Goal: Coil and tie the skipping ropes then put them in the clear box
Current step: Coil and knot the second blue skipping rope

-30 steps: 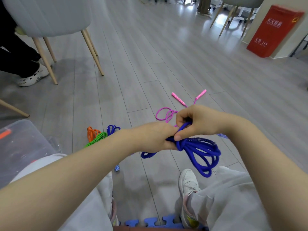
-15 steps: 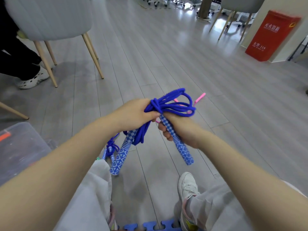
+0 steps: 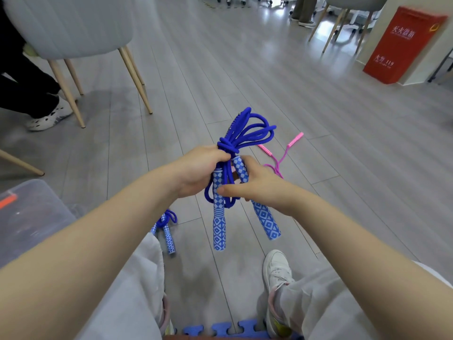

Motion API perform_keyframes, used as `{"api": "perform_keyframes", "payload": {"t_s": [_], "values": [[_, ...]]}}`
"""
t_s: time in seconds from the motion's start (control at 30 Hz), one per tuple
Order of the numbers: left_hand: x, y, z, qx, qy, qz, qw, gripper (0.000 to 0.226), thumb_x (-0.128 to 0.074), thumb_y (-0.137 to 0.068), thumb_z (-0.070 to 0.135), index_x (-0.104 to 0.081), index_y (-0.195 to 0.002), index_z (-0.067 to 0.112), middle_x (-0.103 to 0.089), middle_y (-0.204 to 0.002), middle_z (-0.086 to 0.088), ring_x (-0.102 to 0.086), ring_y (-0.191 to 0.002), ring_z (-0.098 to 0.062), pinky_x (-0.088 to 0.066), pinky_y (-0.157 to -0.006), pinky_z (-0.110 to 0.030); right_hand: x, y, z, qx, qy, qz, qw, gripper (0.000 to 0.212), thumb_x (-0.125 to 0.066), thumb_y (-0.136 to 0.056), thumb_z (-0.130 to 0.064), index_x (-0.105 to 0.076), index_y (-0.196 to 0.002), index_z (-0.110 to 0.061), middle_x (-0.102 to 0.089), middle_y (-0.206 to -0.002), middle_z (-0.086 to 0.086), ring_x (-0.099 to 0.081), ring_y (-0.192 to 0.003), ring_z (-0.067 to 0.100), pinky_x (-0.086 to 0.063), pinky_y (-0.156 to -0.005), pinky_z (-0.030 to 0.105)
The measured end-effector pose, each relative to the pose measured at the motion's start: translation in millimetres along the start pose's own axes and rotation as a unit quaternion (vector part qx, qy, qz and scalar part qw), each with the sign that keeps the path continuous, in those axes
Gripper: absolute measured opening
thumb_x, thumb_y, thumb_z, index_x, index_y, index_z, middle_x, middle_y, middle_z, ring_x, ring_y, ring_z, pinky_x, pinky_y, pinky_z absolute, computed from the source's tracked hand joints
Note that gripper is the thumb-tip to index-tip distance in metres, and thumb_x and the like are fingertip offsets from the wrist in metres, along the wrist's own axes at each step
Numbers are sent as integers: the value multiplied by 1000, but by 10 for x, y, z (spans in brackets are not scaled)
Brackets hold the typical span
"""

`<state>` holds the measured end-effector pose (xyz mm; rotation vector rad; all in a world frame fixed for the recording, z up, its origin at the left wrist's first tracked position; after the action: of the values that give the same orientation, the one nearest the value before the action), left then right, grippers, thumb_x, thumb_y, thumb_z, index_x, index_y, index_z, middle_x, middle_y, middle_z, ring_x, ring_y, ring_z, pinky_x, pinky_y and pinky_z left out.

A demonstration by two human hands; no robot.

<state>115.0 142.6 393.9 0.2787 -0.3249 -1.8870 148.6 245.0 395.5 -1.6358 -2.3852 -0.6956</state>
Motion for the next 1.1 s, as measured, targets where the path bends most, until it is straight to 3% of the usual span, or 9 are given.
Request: {"api": "perform_keyframes", "payload": {"t_s": [0.07, 0.17, 0.23, 0.4, 0.57, 0.63, 0.77, 0.9, 1.1], "values": [[-35, 34, 10, 1, 9, -20, 1000, 31, -40, -94, -3, -55, -121, -8, -61, -118, -33, -64, -99, -38, -49, -98, -54, 60, -29, 85, -23, 15, 16, 1000, 50, -77, -77, -20, -48, -118, -22, -65, -90, -4, -60, -69, 7, -49, -59, 21], [-93, 52, 56, -5, 33, -55, 998, 37, -35, -91, -10, -51, -124, -13, -55, -124, -37, -59, -105, -44, -46, -100, -56, 156, -48, 107, -30, 8, 21, 999, 28, -69, -76, -11, -57, -102, -13, -64, -84, 4, -56, -68, 15, -50, -61, 27], [-140, 66, 92, -4, 47, -84, 995, 41, -32, -89, -13, -49, -126, -13, -58, -121, -35, -60, -102, -40, -49, -98, -51, 209, -28, 83, -25, -19, 3, 1000, 14, -66, -80, -8, -58, -91, -13, -61, -75, 1, -53, -65, 14, -47, -58, 25], [-216, 107, 144, -2, 82, -131, 988, 49, -27, -82, -16, -53, -124, -9, -62, -107, -25, -62, -94, -35, -56, -89, -41, 323, -3, 97, -30, -43, 8, 999, 24, -64, -79, -7, -60, -103, -9, -63, -84, 5, -54, -73, 17, -45, -67, 32], [-260, 107, 77, 10, 104, -111, 988, 53, -25, -78, -18, -53, -123, -11, -62, -105, -25, -65, -88, -32, -58, -78, -38, 269, 2, 131, -45, -56, -16, 997, 27, -58, -81, 3, -57, -105, -10, -65, -89, 8, -58, -75, 18, -47, -62, 28], [-253, 110, 80, 24, 139, -109, 984, 54, -23, -76, -17, -55, -119, -8, -63, -105, -24, -65, -90, -34, -59, -80, -39, 246, -5, 125, -37, -50, -5, 998, 29, -56, -83, 3, -57, -108, -11, -66, -89, 6, -59, -72, 16, -49, -60, 25], [-138, 60, 68, 46, 198, -67, 977, 56, -17, -74, -16, -60, -107, -2, -62, -102, -21, -61, -96, -34, -55, -90, -43, 187, -20, 111, -18, -52, 17, 998, 16, -56, -82, -2, -56, -92, -14, -58, -72, 2, -51, -64, 17, -45, -57, 27], [-104, 33, 38, 42, 268, -29, 962, 56, -12, -75, -15, -56, -107, 0, -55, -115, -23, -55, -103, -38, -50, -93, -48, 91, -25, 123, -18, -97, 0, 995, 9, -60, -83, -4, -58, -91, -9, -59, -73, 7, -49, -68, 20, -42, -55, 26], [-33, 19, 17, 37, 327, 5, 944, 57, -14, -77, -15, -52, -114, 5, -55, -128, -25, -57, -102, -36, -52, -90, -45, 19, -33, 143, -28, -168, -22, 985, 11, -63, -86, -5, -61, -97, -7, -60, -73, 0, -50, -59, 9, -38, -49, 21]]}}
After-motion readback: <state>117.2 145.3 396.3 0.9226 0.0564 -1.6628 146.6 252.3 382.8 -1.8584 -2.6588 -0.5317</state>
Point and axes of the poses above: each hand's wrist, its own y-axis away from the middle knuckle, its own x-axis out of the back of the hand, z = x × y, the point moved 8 cm from there along -y, towards the middle knuckle
